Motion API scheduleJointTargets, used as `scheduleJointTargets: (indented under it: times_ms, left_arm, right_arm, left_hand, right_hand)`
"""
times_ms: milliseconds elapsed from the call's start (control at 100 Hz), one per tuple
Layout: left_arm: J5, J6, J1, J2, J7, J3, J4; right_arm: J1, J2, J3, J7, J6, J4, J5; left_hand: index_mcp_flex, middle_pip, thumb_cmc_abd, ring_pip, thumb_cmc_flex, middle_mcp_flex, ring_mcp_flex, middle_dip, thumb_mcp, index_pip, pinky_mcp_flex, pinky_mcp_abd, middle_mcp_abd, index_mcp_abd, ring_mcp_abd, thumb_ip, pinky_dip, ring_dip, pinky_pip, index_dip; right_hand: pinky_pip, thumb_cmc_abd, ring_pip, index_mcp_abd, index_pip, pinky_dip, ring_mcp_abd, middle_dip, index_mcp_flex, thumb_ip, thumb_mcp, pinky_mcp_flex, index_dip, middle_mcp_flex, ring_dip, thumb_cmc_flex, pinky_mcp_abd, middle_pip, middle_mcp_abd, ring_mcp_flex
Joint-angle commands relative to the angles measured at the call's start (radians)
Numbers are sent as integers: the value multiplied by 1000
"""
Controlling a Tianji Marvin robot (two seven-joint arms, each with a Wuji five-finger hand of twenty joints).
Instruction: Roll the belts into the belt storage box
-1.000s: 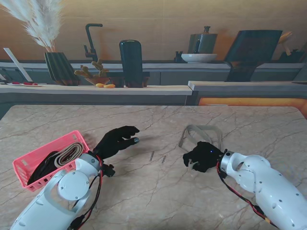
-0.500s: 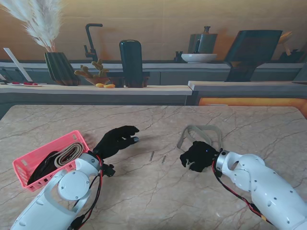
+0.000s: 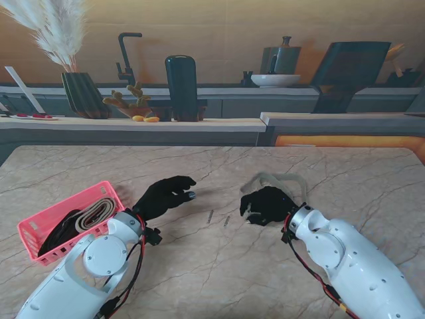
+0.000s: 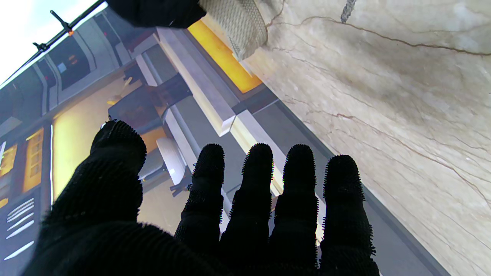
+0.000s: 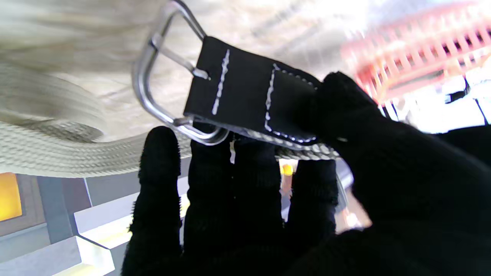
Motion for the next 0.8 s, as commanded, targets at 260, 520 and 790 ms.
scheduleJointTargets:
  times_ms: [260,520,790]
  left_arm:
    - [29,2,-59,-6,-5,57,72]
    - [21,-5,-88,-18,23,87,112]
    - [45,-40,-130,-31,71,138,159]
  right_arm:
    - [-17,-50,1,-38,26,-123,114]
    - [-8,-66,-5,-27,19,-191,223]
    - [-2,-80,-21,10,65,-261,377]
  left_hand:
    - [-57,-18,-47,-37,-49,-120,-75,-16,114,-2,-31,-26,-32,-43,-35,35,8,-22,-27,5]
    - [-94,-21,-54,-53,-52,-175,-110,-16,134,-2,-49,-40,-46,-53,-56,36,4,-27,-47,5]
    - [-265,-53,-132,-114,-108,-363,-209,-58,283,-42,-88,-95,-67,-62,-109,29,-4,-66,-143,-41]
  right_hand:
    - [83,95,229,-36,103,55,-6,18,84,-19,-25,91,99,67,117,15,-31,-15,24,116]
    - [368,92,613,-23,100,151,-104,9,87,-19,-26,348,95,74,207,14,-129,-26,30,370]
    - [490,86,794,-17,97,153,-188,-1,96,-17,-27,459,90,76,232,20,-184,-28,37,393]
